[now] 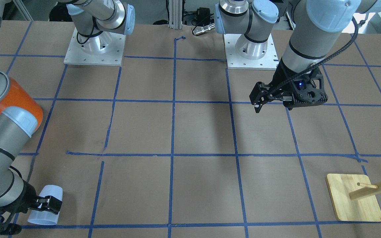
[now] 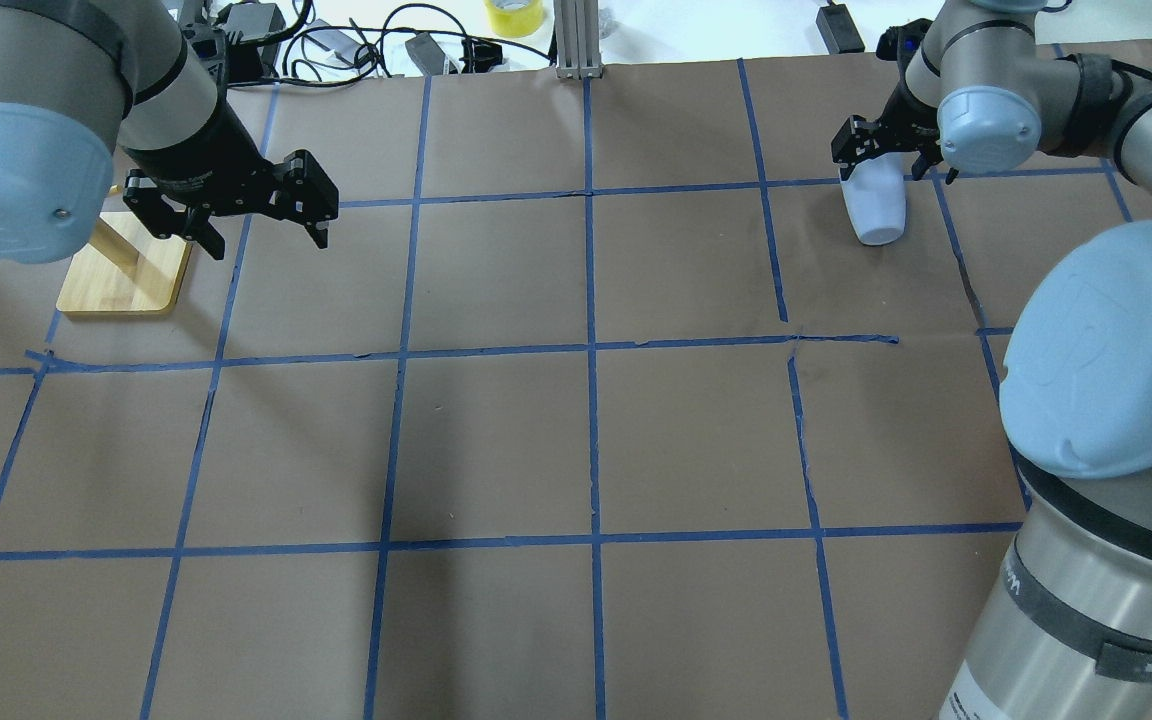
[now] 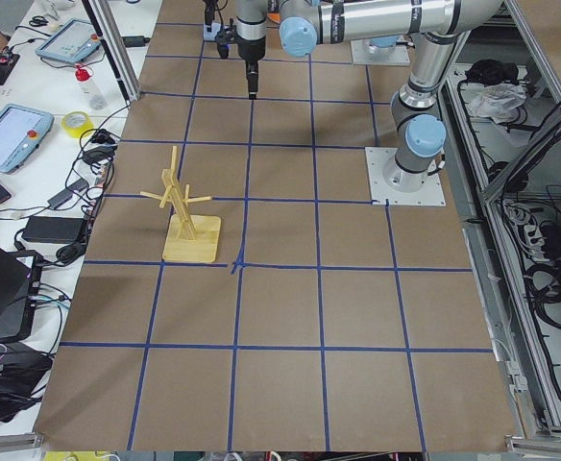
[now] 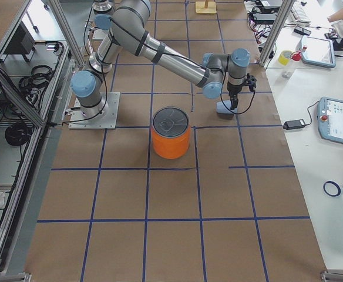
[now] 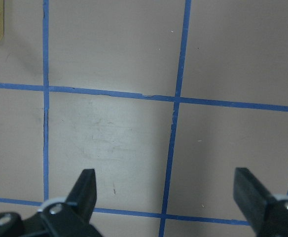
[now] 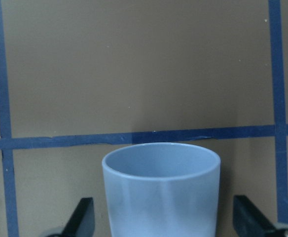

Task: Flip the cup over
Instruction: 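Close the right gripper around the white cup's base, then lift the cup with the right gripper and carry it toward the left arm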

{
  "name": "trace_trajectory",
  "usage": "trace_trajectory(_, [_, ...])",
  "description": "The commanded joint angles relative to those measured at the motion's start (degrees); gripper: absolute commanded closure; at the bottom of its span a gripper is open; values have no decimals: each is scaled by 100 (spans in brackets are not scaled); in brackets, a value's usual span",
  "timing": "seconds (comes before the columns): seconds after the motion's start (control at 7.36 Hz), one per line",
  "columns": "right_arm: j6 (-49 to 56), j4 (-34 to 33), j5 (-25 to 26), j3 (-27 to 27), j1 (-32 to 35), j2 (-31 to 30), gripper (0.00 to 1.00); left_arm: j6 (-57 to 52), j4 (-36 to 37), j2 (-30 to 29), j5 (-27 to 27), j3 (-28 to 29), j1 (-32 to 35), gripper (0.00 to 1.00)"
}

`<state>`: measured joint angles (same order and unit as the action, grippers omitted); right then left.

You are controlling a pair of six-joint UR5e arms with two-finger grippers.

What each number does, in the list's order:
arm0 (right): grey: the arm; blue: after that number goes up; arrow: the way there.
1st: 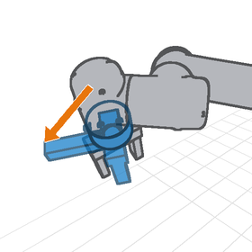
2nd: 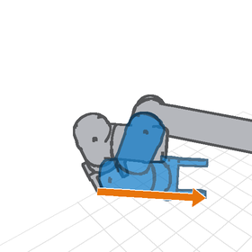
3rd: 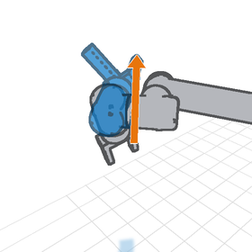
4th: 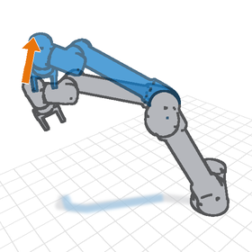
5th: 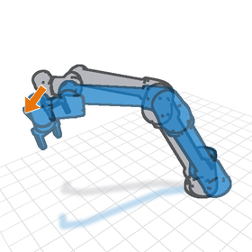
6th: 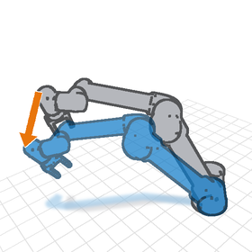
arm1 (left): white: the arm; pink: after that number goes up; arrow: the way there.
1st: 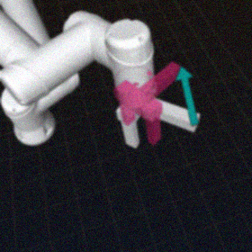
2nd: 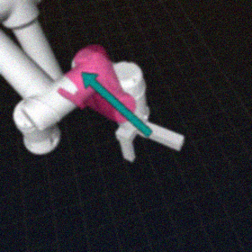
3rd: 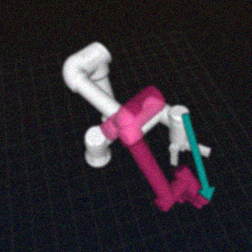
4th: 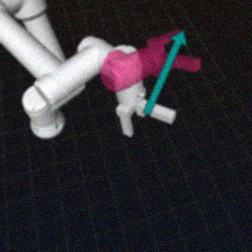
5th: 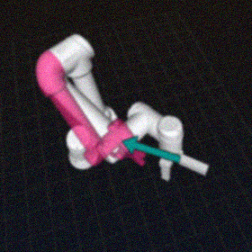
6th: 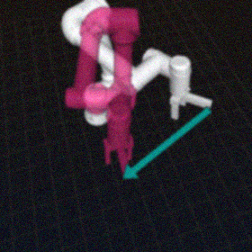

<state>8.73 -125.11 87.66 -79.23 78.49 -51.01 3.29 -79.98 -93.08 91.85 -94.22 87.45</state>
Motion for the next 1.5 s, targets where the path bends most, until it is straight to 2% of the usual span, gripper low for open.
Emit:
trace_trajectory(0.0, [32, -198, -4, -31, -1, 169, 0, -4, 0, -9, 0, 0, 0, 0])
trace_trajectory(0.54, [85, -374, -4, -39, -1, 293, 0, -4, 9, -9, 0, 0, 0, 0])
trace_trajectory(0.82, [208, -304, -12, -40, 8, 206, 59, -4, 18, -17, 0, 0, 0, 0])
trace_trajectory(0.95, [356, -278, -12, -40, 52, 66, 79, 5, 18, -17, 0, 0, 0, 0])
trace_trajectory(1.09, [427, -269, -12, -48, 235, -179, 82, -4, 26, -26, 9, 0, 0, 0])
trace_trajectory(1.36, [454, -269, -12, -57, 1067, -471, 87, 5, 44, -26, 0, 0, 0, 0])
